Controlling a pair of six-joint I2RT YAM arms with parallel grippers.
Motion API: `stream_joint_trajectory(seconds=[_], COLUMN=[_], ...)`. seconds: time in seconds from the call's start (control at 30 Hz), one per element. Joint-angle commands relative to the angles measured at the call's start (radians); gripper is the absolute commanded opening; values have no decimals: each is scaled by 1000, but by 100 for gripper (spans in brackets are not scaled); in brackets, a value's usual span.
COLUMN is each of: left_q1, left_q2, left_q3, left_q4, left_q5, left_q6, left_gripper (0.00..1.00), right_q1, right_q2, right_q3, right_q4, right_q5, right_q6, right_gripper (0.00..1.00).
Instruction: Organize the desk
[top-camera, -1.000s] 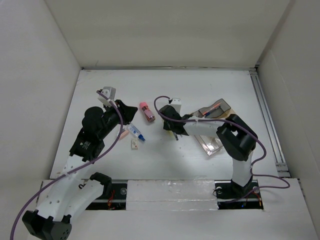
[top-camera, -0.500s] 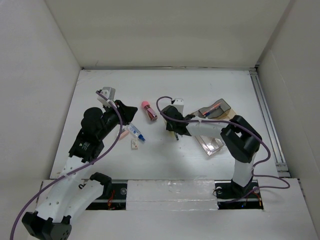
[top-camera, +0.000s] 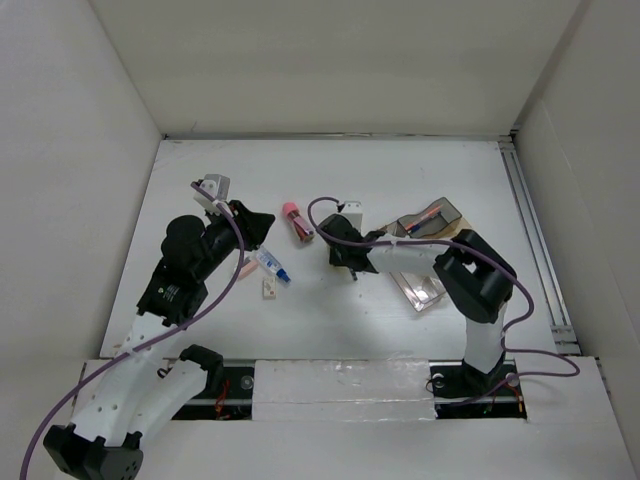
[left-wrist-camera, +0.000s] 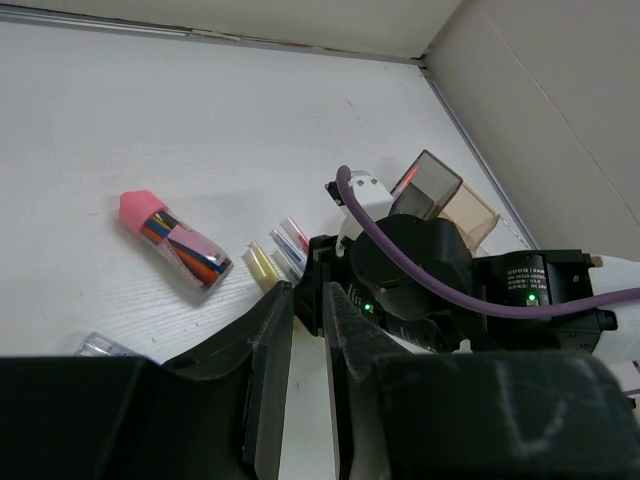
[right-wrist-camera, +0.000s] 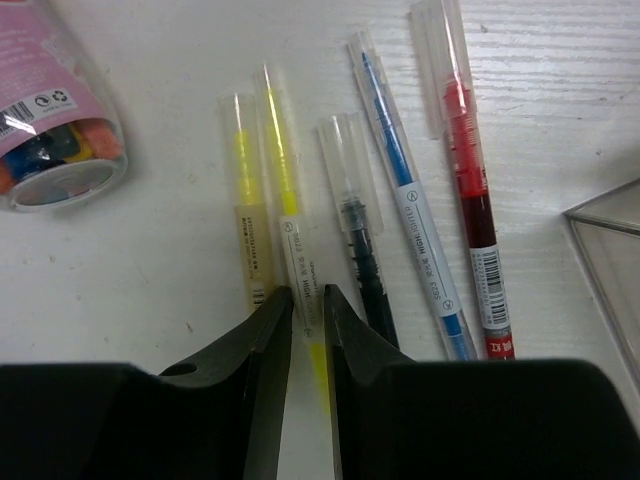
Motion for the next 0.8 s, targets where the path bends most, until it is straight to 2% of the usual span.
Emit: stream_joint_trajectory(seconds=[0.0,0.1,0.2,0.23,0.33,0.57,0.6,0.63,0.7,0.77], left_q1=[5,5,5,5,5,5,5,5,5,5], left_q2=[-18,-19,-22,-24,-22,-22,-21,-21,-25,-22], left_q3=[37,37,37,36,36,34,36,36,33,34], left_q4=[43,43,43,43,43,41,41,43,43,41], left_q5=[18,18,18,18,17,15,15,15,17,15], left_q6=[1,1,1,1,3,3,3,3,1,0], left_gripper=[15,15,15,15,15,15,15,15,15,15], right_q1=[17,17,17,17,17,-4,-53,-53,-104,-221], right_q2=[5,17,29,20,6,-208,-313,-315,-427,-492], right_q3=[48,54,45,24,11,-23,-44,-44,-101,-174], right_q4=[-18,-24,-18,2,0,-11,3,3,37,68], right_q5=[26,37,28,21,26,87,58,58,44,3], right_q6=[-10,-5,4,12,20,24,27,27,35,52], right_gripper=[25,25,16,7,3,0,0,0,0,0])
